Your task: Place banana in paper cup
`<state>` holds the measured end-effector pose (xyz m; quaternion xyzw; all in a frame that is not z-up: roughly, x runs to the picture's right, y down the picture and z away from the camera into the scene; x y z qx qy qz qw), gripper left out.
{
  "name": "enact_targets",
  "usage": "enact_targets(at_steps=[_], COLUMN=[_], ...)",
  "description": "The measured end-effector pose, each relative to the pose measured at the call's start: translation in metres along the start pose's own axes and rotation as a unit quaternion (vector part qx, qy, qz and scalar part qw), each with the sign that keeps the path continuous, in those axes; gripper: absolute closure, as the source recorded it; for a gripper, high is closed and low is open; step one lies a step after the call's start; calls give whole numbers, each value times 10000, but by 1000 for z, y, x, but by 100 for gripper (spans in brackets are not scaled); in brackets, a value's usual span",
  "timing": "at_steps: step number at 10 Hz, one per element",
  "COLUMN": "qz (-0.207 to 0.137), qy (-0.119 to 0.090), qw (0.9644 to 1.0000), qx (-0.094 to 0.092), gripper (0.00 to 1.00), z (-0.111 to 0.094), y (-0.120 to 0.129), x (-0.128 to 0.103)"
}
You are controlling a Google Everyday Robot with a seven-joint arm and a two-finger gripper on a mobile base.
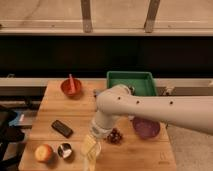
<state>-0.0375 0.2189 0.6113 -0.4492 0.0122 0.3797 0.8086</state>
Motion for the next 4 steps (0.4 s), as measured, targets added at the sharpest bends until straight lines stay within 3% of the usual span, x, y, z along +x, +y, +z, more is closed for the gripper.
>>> enact_targets(at_steps=[2, 3, 4], qz=[244, 320, 320], qy=[-329, -427, -436], qw=[9980, 9967, 9966], qx=[490, 616, 629], gripper=[20, 20, 20], z=[-28, -35, -35], y=[-13, -16, -16], x=[-3, -4, -4])
